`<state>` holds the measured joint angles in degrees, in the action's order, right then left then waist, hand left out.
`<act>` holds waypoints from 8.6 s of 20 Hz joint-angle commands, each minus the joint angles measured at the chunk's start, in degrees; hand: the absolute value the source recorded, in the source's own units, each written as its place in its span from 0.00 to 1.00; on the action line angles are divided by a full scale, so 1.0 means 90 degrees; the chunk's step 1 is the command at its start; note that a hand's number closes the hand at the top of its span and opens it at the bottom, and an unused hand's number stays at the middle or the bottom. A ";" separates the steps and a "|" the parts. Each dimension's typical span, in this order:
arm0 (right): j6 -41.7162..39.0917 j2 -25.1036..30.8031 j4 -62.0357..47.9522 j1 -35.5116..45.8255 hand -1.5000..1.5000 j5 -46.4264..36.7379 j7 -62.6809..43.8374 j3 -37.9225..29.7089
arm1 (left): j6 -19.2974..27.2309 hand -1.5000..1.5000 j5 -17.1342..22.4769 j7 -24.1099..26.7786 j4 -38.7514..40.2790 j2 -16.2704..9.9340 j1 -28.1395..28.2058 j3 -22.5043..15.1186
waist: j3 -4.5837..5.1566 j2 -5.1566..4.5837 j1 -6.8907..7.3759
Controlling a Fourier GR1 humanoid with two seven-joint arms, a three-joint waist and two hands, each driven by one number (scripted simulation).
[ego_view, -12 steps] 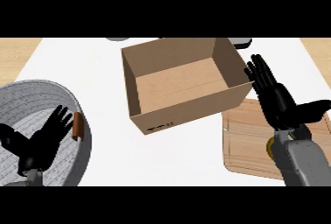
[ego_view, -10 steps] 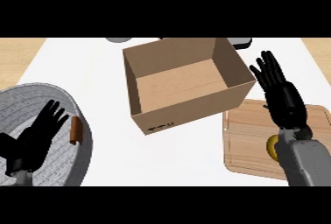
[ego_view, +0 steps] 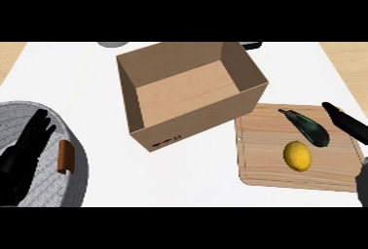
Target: Pick the lemon from the cutting board and place it in the cardboard box
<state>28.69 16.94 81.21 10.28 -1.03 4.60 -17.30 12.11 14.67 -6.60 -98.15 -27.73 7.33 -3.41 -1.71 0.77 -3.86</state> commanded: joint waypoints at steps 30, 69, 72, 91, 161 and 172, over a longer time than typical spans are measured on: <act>-0.3098 0.1102 0.3345 -0.1550 0.00 -0.2819 -0.7926 0.2692 | 0.0901 0.50 -0.1028 0.0179 0.0709 0.0103 -0.0582 -0.1207 | 0.0208 -0.0106 0.0366; -0.3032 -0.0211 0.1590 -0.1443 0.00 -0.4055 -0.7082 0.2664 | 0.0883 0.50 -0.0687 0.0249 0.0748 -0.0294 -0.0678 -0.1201 | 0.0192 -0.0099 0.0401; -0.3417 0.0024 0.1577 -0.1406 0.00 -0.3756 -0.7037 0.2408 | 0.1014 0.50 -0.0740 -0.0028 0.0718 -0.0177 -0.0786 -0.1360 | 0.0192 -0.0098 0.0356; -0.3277 0.0709 0.0880 -0.0290 1.00 -0.5106 -0.5582 0.2675 | 0.1111 0.50 -0.0722 0.0233 0.0467 -0.0353 -0.0572 -0.1615 | 0.0183 -0.0149 0.0598; -0.6191 -0.1430 -0.7101 0.7015 0.00 -0.0627 0.3892 0.3466 | 0.1559 0.50 -0.0099 0.0157 0.0503 -0.0882 -0.1175 -0.2116 | 0.0187 -0.0263 0.0730; -0.6852 -0.0178 -0.8165 0.7778 0.00 0.0575 0.2878 0.2087 | 0.1656 0.50 -0.0164 0.0345 0.0449 -0.0734 -0.1265 -0.2357 | 0.0189 -0.0453 0.0994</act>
<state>-31.59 12.64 10.66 78.84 1.94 31.01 4.42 26.08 14.44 -3.39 -96.86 -37.58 -1.08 -23.80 -1.08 -2.31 4.73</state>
